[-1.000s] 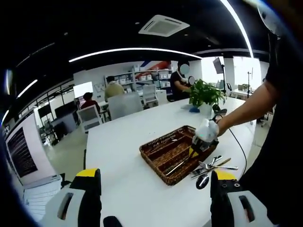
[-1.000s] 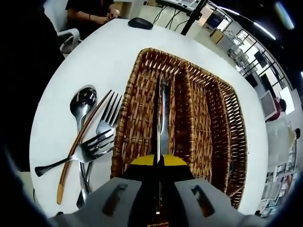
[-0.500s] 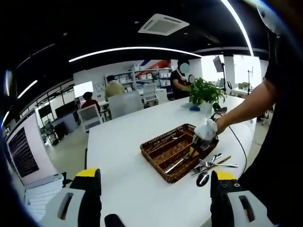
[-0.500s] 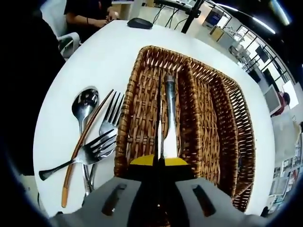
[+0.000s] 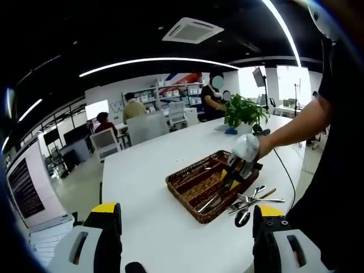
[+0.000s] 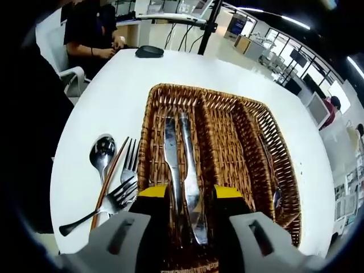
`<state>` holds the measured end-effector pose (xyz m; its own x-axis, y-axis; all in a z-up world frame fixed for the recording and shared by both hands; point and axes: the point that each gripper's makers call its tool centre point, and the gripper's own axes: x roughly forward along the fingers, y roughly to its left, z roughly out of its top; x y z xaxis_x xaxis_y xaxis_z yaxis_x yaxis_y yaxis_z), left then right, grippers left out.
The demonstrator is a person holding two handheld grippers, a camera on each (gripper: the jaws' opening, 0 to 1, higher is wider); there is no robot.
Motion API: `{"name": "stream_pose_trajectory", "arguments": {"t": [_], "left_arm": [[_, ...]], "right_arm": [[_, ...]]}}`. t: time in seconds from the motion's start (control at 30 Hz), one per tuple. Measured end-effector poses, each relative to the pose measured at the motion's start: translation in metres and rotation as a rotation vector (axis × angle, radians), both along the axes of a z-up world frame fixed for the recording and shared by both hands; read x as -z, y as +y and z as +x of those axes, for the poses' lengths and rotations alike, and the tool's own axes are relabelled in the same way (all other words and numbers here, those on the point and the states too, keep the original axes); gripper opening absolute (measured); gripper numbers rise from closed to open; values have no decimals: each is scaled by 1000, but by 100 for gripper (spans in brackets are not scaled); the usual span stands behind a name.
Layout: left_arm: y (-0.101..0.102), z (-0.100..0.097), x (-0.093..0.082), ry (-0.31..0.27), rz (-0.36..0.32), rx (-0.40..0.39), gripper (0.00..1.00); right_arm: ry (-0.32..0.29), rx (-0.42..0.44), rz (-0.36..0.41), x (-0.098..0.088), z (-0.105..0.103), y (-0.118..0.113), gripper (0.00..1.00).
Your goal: Arrange the knives, forks, and spoons in their matching storage slots by inserting each utensil handle-first until every utensil is classified and aligned in the correct compartment
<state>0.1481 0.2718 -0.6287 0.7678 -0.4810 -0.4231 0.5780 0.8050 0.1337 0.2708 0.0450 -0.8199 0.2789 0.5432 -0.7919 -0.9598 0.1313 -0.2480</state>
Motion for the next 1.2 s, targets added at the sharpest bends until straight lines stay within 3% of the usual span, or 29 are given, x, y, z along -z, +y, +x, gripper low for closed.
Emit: {"name": "stream_pose_trajectory", "arguments": {"t": [0.1,0.43,0.57,0.63,0.83,1.2], "left_arm": [[-6,3,0,0,-5,14,100],[-25,16,-3,-14,-26,70,100],[-35,24,-4,-22,-31,96,100],[-47,28,-9,-26,-101,129,100],[-61,47,-11,-30,-107,153,100],[-88,56,-10,-18,-115,198,100]], "right_arm": [[-9,32,31,-12,3,-2,36],[-46,234,188,-57,22,-21,82],[-39,339,276,-76,30,-33,94],[-42,386,300,-82,32,-41,100],[-50,445,321,-94,26,-66,99],[-101,546,385,-128,5,-100,99]]}}
